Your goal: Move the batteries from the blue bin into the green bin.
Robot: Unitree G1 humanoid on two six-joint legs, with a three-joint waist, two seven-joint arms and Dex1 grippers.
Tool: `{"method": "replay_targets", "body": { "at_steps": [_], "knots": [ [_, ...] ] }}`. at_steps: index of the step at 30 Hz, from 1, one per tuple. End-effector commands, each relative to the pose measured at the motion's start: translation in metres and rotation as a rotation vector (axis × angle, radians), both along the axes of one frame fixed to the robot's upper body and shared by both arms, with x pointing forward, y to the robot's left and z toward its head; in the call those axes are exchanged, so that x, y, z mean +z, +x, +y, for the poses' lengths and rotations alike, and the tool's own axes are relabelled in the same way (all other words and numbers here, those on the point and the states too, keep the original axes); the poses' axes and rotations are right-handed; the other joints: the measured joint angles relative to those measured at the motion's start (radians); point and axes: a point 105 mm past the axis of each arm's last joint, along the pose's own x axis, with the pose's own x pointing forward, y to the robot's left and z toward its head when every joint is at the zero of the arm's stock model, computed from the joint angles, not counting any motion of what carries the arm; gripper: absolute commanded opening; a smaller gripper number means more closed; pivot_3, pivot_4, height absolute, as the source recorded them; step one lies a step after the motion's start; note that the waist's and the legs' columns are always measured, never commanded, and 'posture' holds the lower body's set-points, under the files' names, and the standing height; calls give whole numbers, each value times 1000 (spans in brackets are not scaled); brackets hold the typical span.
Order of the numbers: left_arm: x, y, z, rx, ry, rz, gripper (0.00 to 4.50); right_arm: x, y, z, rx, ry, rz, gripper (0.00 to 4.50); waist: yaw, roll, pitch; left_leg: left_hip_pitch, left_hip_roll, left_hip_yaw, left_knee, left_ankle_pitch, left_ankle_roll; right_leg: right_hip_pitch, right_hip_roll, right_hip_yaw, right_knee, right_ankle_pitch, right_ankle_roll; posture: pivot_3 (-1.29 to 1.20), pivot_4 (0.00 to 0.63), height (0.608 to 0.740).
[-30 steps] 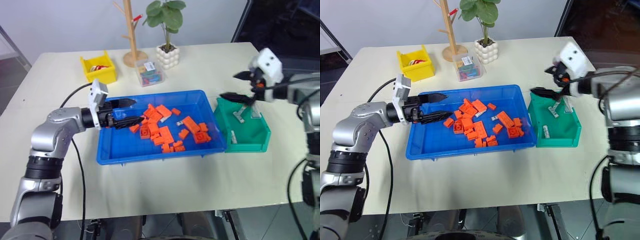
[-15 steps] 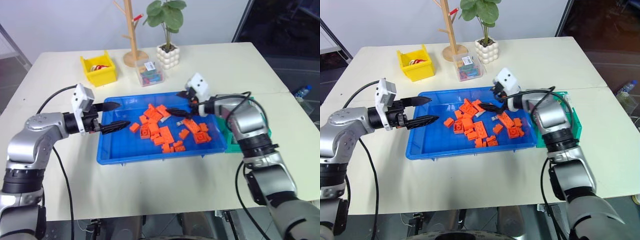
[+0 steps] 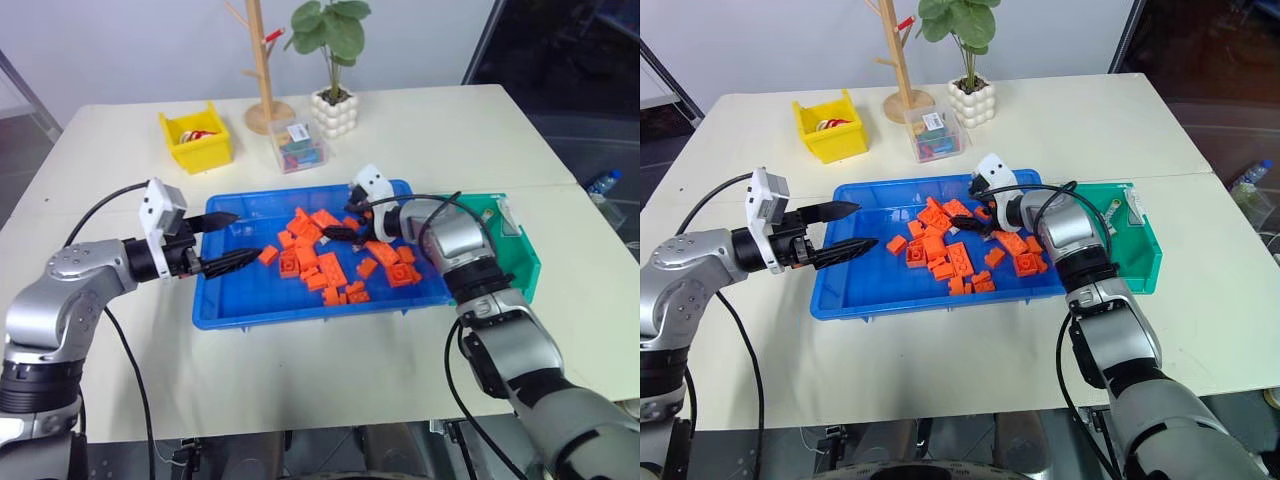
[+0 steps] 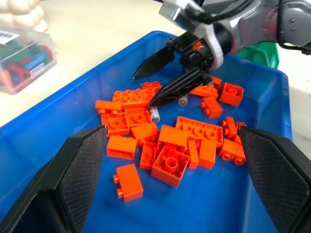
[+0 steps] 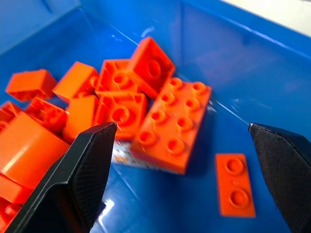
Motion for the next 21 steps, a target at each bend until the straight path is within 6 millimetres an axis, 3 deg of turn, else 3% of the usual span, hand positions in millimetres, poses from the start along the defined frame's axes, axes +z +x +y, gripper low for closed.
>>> {"method": "replay_targets", "body": {
  "at_steps": [1,11,14,18,19,21],
  "knots": [
    [13,-3,-1,-9,2,-50,4500,18,3,8,27,5,-59,4465,0,0,0,0,0,0,0,0,0,0,0,0,0,0,0,0,150,740],
    [14,-2,-4,-13,-5,-57,4500,9,-1,17,56,-15,-42,4465,1,0,0,0,0,0,0,0,0,0,0,0,0,0,0,0,150,740],
    [13,-2,-4,-10,-7,-58,4500,8,-1,18,59,-14,-37,3584,1,0,0,0,0,0,0,0,0,0,0,0,0,0,0,0,150,740],
    [12,-2,-3,-4,-11,-58,4500,9,0,19,63,-12,-36,1483,1,0,0,0,0,0,0,0,0,0,0,0,0,0,0,0,150,740],
    [12,-2,-3,-2,-11,-58,4500,10,0,19,61,-12,-39,1140,1,0,0,0,0,0,0,0,0,0,0,0,0,0,0,0,150,740],
    [12,-2,-3,0,-13,-59,4500,12,1,19,58,-12,-43,1140,1,0,0,0,0,0,0,0,0,0,0,0,0,0,0,0,150,740]
  ]
}}
